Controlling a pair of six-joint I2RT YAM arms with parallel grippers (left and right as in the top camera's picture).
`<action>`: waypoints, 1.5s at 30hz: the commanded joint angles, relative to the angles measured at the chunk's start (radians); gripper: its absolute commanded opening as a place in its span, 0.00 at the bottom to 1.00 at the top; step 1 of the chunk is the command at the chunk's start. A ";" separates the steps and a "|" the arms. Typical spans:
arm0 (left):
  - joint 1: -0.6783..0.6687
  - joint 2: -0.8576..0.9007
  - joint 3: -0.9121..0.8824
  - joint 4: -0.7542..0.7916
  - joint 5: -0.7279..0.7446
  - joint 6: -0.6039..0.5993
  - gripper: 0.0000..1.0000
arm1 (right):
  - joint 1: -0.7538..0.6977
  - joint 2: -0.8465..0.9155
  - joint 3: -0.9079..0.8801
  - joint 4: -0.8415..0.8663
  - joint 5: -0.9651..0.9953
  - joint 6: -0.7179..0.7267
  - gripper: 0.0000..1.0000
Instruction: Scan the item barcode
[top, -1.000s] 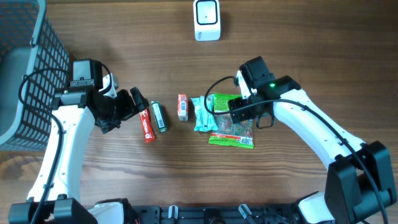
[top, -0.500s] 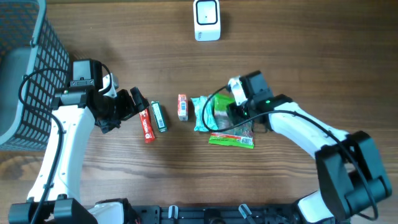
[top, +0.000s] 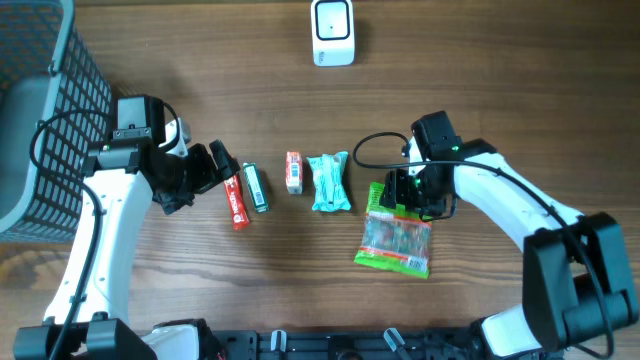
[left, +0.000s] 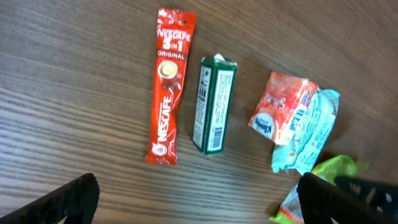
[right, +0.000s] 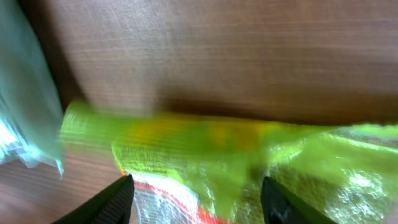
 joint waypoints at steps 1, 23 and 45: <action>-0.003 -0.011 -0.006 -0.002 0.009 0.002 1.00 | 0.004 -0.139 0.081 -0.089 0.094 -0.024 0.67; -0.003 -0.011 -0.006 -0.001 0.009 0.002 1.00 | 0.354 -0.170 -0.288 0.128 0.076 0.116 0.10; -0.003 -0.011 -0.006 -0.001 0.009 0.002 1.00 | -0.019 -0.252 -0.109 -0.109 0.273 -0.156 0.80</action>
